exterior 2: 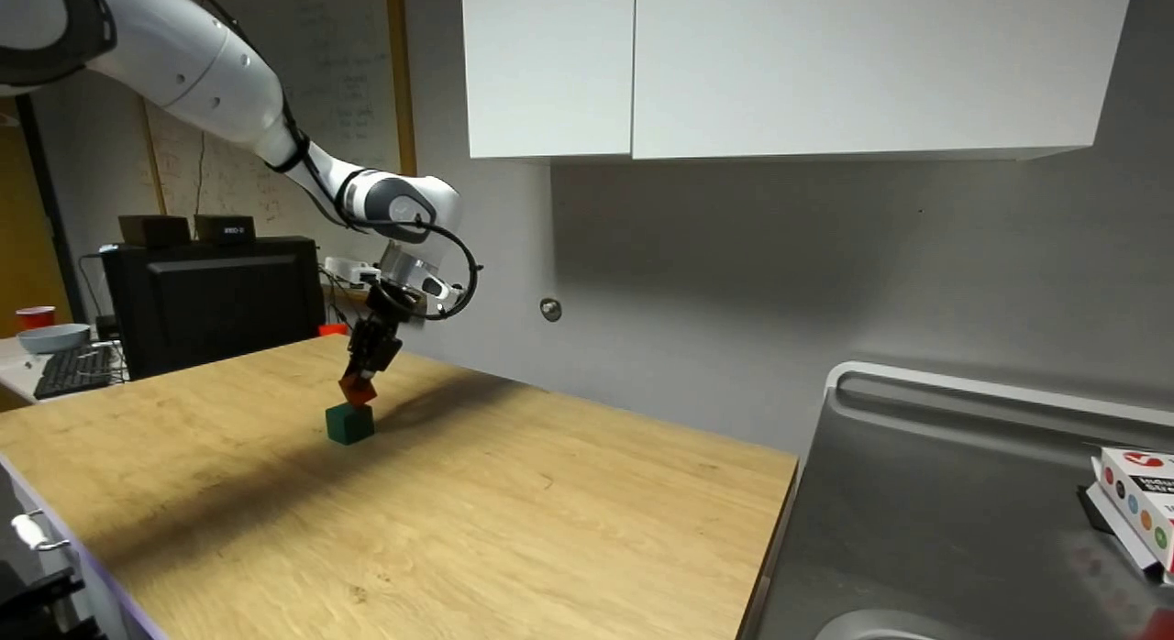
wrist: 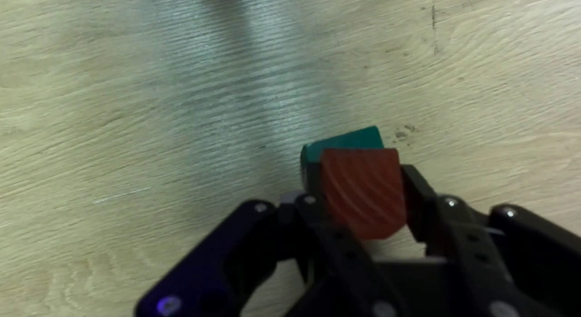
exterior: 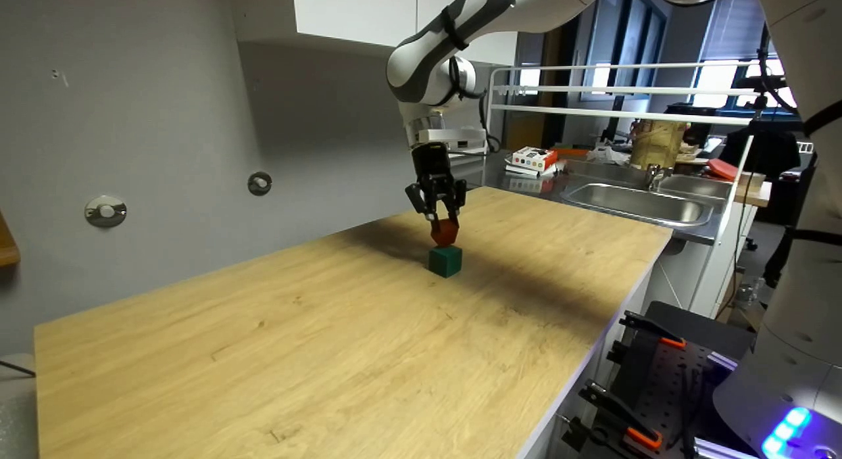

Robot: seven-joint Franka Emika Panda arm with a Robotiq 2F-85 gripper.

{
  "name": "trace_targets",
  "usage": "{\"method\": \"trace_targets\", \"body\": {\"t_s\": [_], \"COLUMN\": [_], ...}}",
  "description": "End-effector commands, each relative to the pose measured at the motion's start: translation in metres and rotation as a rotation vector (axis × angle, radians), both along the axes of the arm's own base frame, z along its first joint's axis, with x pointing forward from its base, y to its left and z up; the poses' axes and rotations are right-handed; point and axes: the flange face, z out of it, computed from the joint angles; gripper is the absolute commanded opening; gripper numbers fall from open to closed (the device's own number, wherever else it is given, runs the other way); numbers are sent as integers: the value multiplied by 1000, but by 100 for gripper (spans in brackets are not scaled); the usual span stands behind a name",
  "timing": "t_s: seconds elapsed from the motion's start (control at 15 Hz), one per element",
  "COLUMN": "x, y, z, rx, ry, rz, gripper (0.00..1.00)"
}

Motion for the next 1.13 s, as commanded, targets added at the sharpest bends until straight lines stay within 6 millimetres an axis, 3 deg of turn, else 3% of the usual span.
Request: {"method": "trace_targets", "body": {"t_s": [0.0, 0.33, 0.4, 0.47, 0.73, 1.07], "x": [-3, -6, -6, -7, -9, -12], "y": [5, 1, 1, 1, 1, 3], "z": [-5, -10, -10, -10, -14, -14], "rx": [-26, -29, -30, -30, -31, -34], "ry": [34, 61, 66, 73, 92, 130], "rz": [-1, -4, -4, -3, 9, 8], "gripper": [19, 22, 69, 69, 97, 100]}}
